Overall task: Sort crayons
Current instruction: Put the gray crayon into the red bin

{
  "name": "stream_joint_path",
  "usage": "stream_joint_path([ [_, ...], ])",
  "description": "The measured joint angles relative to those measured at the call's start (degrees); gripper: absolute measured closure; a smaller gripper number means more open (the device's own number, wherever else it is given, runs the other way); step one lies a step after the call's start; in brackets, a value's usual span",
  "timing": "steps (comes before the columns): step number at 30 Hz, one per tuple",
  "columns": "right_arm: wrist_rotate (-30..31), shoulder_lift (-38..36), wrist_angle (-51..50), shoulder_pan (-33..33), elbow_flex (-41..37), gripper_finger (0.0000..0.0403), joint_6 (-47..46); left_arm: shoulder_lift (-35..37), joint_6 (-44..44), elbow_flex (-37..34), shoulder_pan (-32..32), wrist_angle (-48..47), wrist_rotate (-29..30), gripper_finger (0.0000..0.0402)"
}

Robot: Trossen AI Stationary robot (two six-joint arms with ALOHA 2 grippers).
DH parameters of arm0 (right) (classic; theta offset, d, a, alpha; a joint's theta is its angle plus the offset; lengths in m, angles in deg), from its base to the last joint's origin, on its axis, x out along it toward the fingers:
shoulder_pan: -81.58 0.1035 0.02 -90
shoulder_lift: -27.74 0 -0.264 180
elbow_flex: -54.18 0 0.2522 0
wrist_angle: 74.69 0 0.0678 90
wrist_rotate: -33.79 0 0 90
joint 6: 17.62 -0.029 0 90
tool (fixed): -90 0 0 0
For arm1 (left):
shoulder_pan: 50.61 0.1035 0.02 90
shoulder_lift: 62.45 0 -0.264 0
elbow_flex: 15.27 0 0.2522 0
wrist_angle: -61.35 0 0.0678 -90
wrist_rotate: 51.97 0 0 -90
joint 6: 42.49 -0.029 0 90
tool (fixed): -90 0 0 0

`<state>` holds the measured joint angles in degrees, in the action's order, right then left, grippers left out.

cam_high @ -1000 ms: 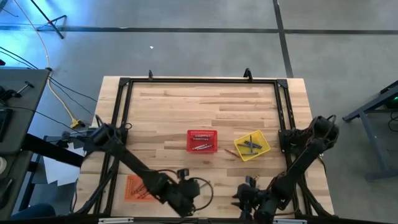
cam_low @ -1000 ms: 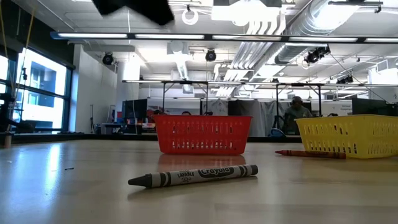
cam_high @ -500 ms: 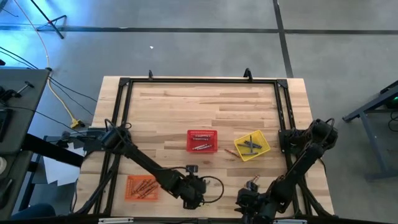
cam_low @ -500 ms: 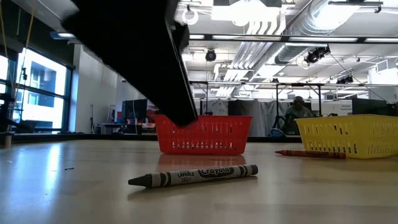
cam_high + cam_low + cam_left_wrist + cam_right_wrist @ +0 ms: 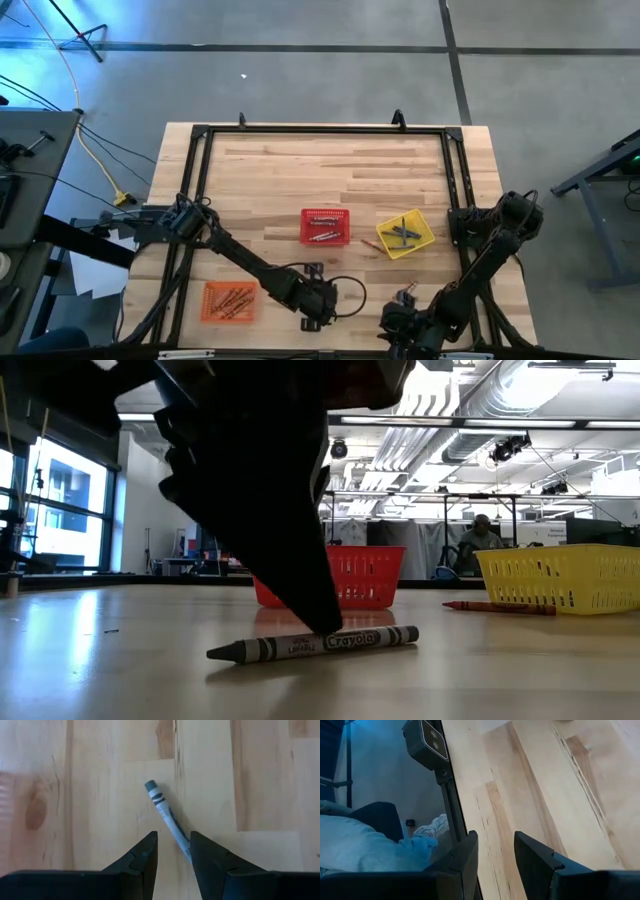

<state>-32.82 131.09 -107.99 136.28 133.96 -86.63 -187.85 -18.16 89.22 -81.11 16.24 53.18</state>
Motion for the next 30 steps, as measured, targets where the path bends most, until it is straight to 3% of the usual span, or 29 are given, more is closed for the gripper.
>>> stream_joint_path([
  [23, -0.02, 0.00, -1.14, 0.22, 0.00, 0.0282, 0.00, -4.18, 4.08, 0.37, -0.05, 0.82, -1.10, 0.0302],
  [26, -0.02, 0.00, -1.19, 0.22, 0.00, 0.0282, 0.00, -4.56, 6.41, 0.42, -0.09, 0.07, -0.91, 0.0321],
  [30, -0.02, 0.00, -1.17, 0.22, 0.00, 0.0282, 0.00, -4.30, 11.09, 0.44, 0.52, -1.74, -1.07, 0.0384],
])
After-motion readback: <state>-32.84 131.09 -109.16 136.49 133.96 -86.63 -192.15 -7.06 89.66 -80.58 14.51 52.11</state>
